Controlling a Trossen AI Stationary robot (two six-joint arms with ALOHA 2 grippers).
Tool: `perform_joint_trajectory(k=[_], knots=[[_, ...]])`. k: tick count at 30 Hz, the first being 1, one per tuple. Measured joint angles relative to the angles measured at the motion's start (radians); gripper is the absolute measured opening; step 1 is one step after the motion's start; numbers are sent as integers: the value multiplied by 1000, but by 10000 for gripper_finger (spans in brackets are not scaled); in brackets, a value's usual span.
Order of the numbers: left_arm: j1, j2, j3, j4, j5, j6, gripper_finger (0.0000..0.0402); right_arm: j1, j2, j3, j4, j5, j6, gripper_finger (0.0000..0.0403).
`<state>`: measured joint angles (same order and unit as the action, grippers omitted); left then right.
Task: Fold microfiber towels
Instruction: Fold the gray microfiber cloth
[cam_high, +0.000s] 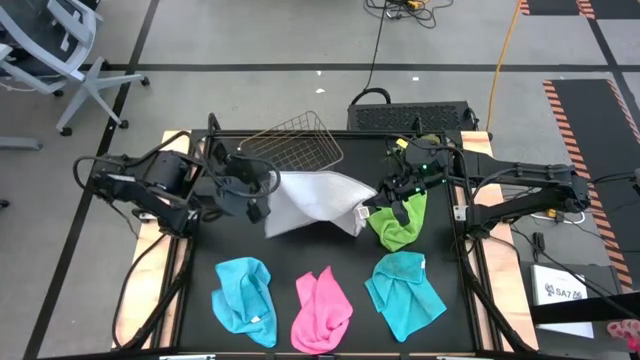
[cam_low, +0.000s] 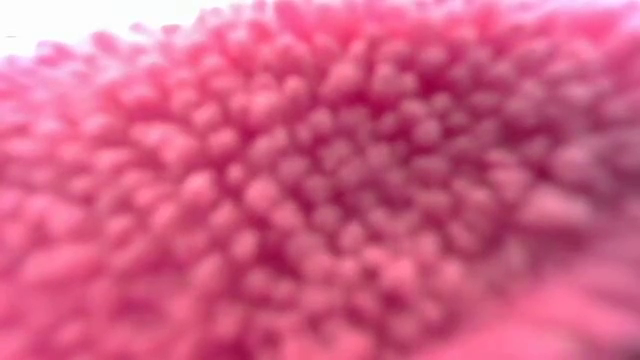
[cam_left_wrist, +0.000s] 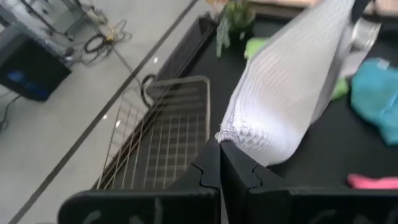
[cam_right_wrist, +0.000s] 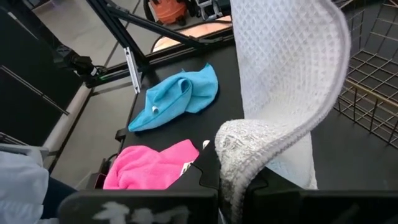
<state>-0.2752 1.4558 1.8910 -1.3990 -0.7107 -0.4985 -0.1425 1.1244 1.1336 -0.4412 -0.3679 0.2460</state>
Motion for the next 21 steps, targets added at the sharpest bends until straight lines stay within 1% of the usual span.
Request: perform_joint_trajectory(k=[3, 7, 10, 13, 16, 21], knots=[[0, 0, 0, -62, -5, -24, 0, 0, 0, 0, -17, -1, 1, 0], [15, 10, 0, -104, -98, -22, 0, -20, -5, 0, -52, 4, -69, 0], [47, 8, 1, -110, -159, -2, 0, -88, -21, 0, -86, 30, -114, 0], [84, 9, 1, -109, -199, 42, 0, -177, -37, 0, -95, 30, -160, 0], [131, 9, 1, -109, -209, 89, 0, -262, -46, 15, -115, 27, -219, 0], [202, 9, 1, -89, -244, 131, 0, -373, -46, 94, -167, 27, -305, 0]])
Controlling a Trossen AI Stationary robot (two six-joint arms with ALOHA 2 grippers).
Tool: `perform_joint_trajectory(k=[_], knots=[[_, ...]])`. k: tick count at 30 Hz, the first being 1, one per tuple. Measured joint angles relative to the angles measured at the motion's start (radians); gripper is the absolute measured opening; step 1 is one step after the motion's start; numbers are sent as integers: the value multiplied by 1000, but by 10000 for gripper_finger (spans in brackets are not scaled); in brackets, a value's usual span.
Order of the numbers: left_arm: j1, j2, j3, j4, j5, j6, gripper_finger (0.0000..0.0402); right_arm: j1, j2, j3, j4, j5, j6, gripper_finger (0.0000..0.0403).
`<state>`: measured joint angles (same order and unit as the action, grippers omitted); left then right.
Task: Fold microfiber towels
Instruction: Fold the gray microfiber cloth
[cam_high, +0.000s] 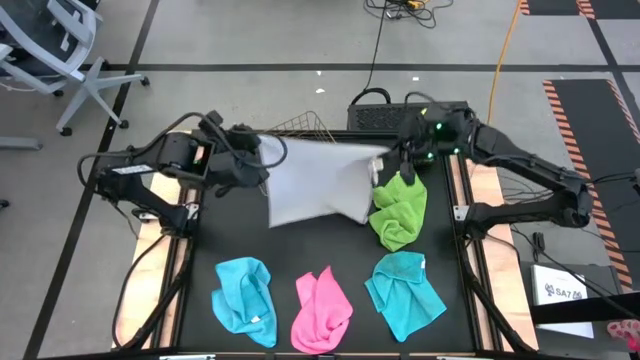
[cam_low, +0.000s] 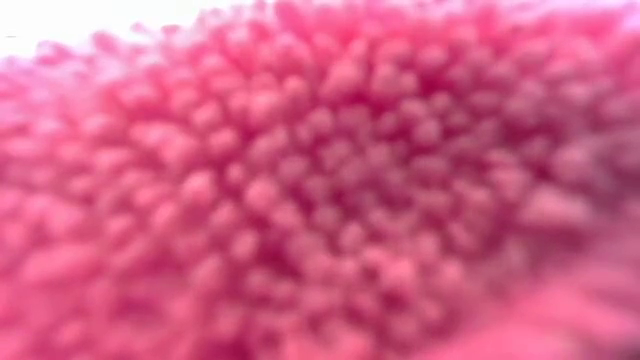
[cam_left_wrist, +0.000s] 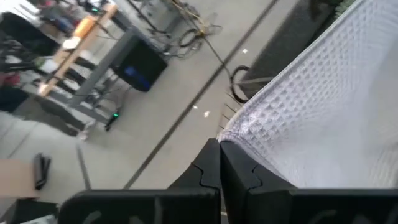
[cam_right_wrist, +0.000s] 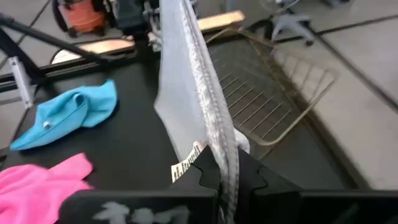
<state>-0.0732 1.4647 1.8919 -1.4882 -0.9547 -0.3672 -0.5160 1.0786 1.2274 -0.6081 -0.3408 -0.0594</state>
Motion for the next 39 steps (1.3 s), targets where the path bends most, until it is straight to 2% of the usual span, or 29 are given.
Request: perform_joint_trajectory(k=[4, 11, 17, 20, 24, 35, 39], knots=[[36, -5, 0, 71, -27, 91, 0, -46, 0, 87, -34, -1, -31, 0], [54, -8, 0, 132, 22, 182, 0, -37, -1, 153, -146, -25, 4, 0], [37, -8, 0, 94, 173, 168, 0, 40, 2, 143, -376, -31, 82, 0], [16, -8, 0, 32, 254, 110, 0, 99, 3, 127, -424, -47, 137, 0], [-31, -4, 0, -53, 339, -1, 0, 188, 2, 105, -402, -103, 229, 0], [-281, 1, -4, -83, 379, -310, 0, 468, 2, 20, -203, -108, 479, 0], [-375, 0, -83, -78, 379, -476, 0, 567, 2, -72, -75, -108, 573, 0]])
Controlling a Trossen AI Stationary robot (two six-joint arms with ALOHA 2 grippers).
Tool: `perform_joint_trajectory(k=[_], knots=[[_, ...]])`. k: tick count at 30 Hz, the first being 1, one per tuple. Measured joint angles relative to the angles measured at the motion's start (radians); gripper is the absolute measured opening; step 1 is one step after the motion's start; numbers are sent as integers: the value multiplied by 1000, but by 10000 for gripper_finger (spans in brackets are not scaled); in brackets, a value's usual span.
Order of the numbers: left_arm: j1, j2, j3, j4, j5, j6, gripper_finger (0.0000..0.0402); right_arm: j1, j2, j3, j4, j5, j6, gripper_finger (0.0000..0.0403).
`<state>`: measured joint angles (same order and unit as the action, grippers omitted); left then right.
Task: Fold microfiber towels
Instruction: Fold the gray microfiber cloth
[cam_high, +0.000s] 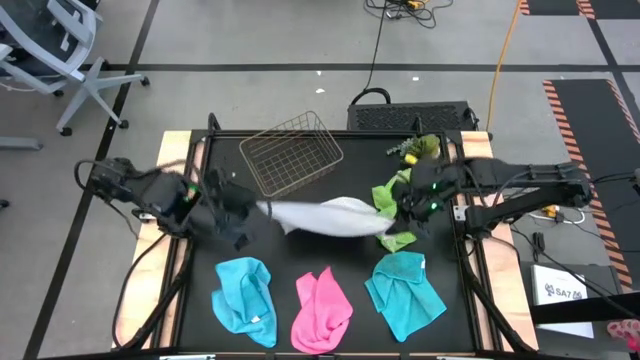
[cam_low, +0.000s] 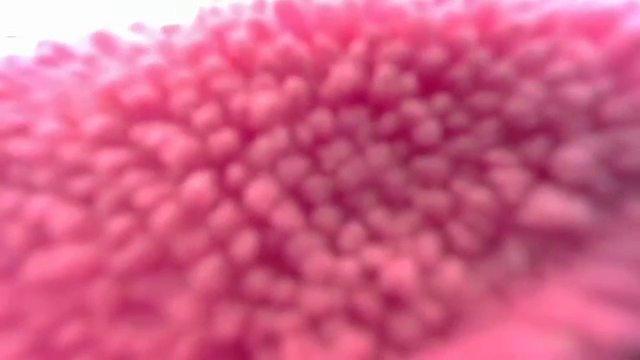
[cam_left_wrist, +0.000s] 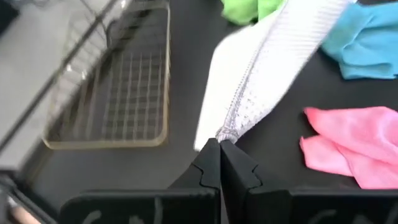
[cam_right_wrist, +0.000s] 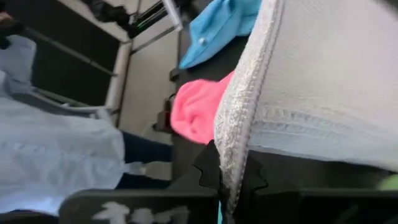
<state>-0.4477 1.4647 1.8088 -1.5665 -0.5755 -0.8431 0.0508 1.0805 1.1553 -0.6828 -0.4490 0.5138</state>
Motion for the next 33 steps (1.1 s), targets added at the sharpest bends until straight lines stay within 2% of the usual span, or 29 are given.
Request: perform_joint_trajectory(k=[5, 12, 19, 26, 33], knots=[[-96, 1, -174, 79, 42, -213, 0, 100, 0, -147, 180, 1, 134, 0], [-166, 2, -406, 458, 108, -306, 0, 186, 0, -336, 469, 3, 312, 0], [-177, 2, -591, 595, 129, -469, 0, 257, 0, -516, 667, 31, 448, 0], [-163, 2, -691, 612, 120, -550, 0, 315, 0, -629, 712, 39, 561, 0], [-137, 2, -703, 652, 83, -513, 0, 337, 0, -700, 846, 55, 618, 0]])
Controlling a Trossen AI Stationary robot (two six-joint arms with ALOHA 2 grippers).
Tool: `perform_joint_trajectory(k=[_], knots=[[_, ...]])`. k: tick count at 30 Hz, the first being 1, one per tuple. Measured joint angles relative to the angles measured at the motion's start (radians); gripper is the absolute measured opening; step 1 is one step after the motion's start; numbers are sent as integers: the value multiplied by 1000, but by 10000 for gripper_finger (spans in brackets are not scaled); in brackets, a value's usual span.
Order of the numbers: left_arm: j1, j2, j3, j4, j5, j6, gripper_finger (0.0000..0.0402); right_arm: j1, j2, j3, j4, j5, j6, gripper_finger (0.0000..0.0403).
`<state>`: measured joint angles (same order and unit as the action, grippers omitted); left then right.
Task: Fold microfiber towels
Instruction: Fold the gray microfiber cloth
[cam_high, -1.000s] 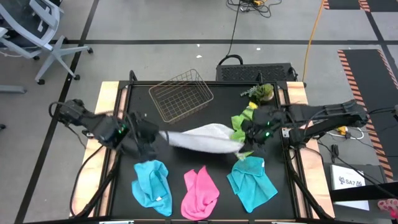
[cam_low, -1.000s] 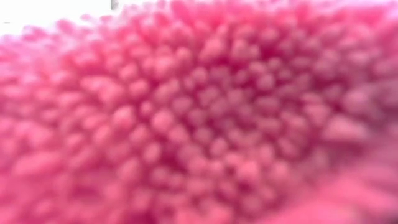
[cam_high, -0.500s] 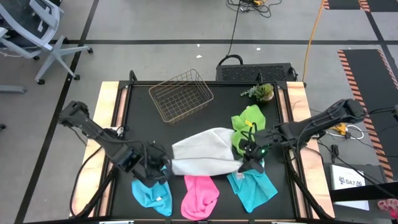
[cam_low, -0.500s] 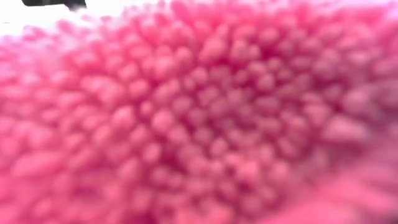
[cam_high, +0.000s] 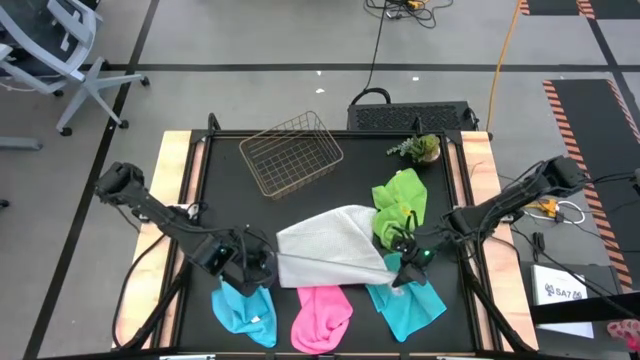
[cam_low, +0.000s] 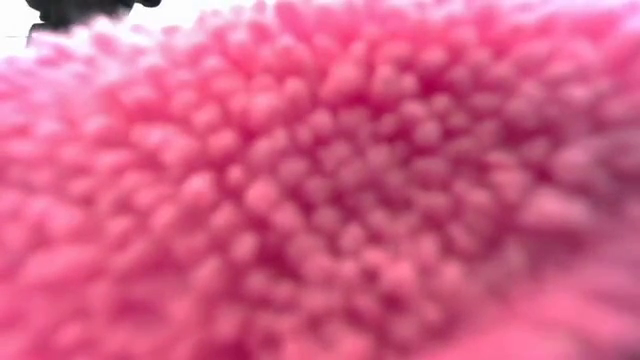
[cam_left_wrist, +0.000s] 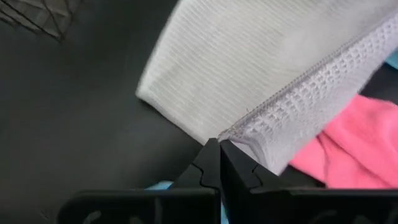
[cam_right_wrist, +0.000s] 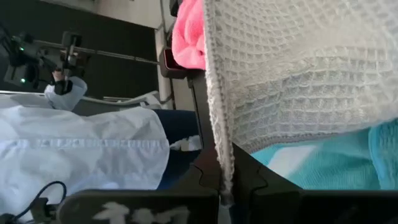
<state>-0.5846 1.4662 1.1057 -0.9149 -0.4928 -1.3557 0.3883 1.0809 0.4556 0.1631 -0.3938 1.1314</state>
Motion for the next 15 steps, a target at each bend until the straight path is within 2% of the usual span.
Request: perform_joint_trajectory(k=[4, 8, 15], knots=[[39, 0, 0, -11, -50, 38, 0, -27, 0, -2, 22, 1, -34, 0], [91, 0, -1, -42, -58, 70, 0, -77, 0, -2, 27, 1, -89, 0], [191, 0, -1, -77, -122, 117, 0, -223, 0, -2, 27, 1, -236, 0]])
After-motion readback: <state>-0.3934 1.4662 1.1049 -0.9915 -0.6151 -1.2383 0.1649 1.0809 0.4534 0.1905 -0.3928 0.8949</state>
